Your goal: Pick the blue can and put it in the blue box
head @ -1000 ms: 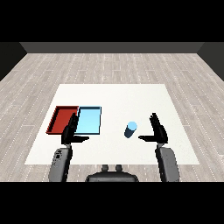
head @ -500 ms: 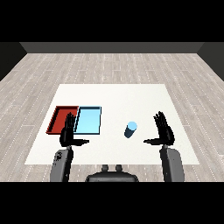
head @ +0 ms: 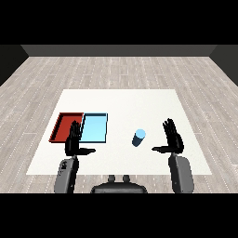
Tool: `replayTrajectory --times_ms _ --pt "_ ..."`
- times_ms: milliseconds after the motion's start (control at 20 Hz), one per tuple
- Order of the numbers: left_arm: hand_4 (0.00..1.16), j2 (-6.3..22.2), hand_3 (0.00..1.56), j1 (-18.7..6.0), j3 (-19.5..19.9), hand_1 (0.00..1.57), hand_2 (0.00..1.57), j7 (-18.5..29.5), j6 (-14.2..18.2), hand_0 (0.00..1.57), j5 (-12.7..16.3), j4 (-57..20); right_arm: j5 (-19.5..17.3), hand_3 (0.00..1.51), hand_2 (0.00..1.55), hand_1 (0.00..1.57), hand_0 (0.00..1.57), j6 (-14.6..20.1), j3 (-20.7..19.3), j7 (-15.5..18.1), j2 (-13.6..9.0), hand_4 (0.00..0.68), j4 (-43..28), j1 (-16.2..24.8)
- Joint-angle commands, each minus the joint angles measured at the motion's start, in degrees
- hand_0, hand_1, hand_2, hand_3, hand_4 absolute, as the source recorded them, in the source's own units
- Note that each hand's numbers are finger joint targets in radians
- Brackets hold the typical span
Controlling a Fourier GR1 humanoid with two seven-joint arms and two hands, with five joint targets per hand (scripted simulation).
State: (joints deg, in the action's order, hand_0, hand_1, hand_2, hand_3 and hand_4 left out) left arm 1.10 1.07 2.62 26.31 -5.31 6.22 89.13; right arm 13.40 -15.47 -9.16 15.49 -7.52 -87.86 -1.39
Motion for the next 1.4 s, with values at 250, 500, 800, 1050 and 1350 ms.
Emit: replayTrajectory --times_ms 250,500,800,1050,1350 --pt "0.00 -0.43 0.00 -1.18 -0.32 0.00 0.00 1.20 -0.01 0.00 0.84 -1.60 2.02 0.00 0.00 0.00 0.00 -0.04 -0.24 -4.13 0.43 0.000 1.69 -0.54" --pt "0.00 0.75 0.00 -0.53 -0.05 0.00 0.00 -5.57 1.21 0.00 1.48 4.70 0.04 0.00 0.00 0.00 0.00 -0.40 1.00 1.19 2.56 0.000 10.91 -2.18" --pt "0.00 2.05 0.00 -5.38 3.46 0.00 0.00 -0.28 -1.62 0.00 4.09 -5.08 -0.88 0.00 0.00 0.00 0.00 1.55 2.10 2.35 4.14 0.000 16.20 -6.36" --pt "0.00 2.05 0.00 -3.33 2.76 0.00 0.00 -1.50 -2.11 0.00 4.69 -1.15 -0.57 0.00 0.00 0.00 0.00 4.34 3.37 -2.88 4.72 0.000 10.65 -2.91" --pt "0.00 -0.28 0.00 -3.46 0.66 0.00 0.00 -0.71 0.93 0.00 2.18 -1.03 -1.30 0.00 0.00 0.00 0.00 2.90 1.61 4.12 3.68 0.000 25.30 -10.93"
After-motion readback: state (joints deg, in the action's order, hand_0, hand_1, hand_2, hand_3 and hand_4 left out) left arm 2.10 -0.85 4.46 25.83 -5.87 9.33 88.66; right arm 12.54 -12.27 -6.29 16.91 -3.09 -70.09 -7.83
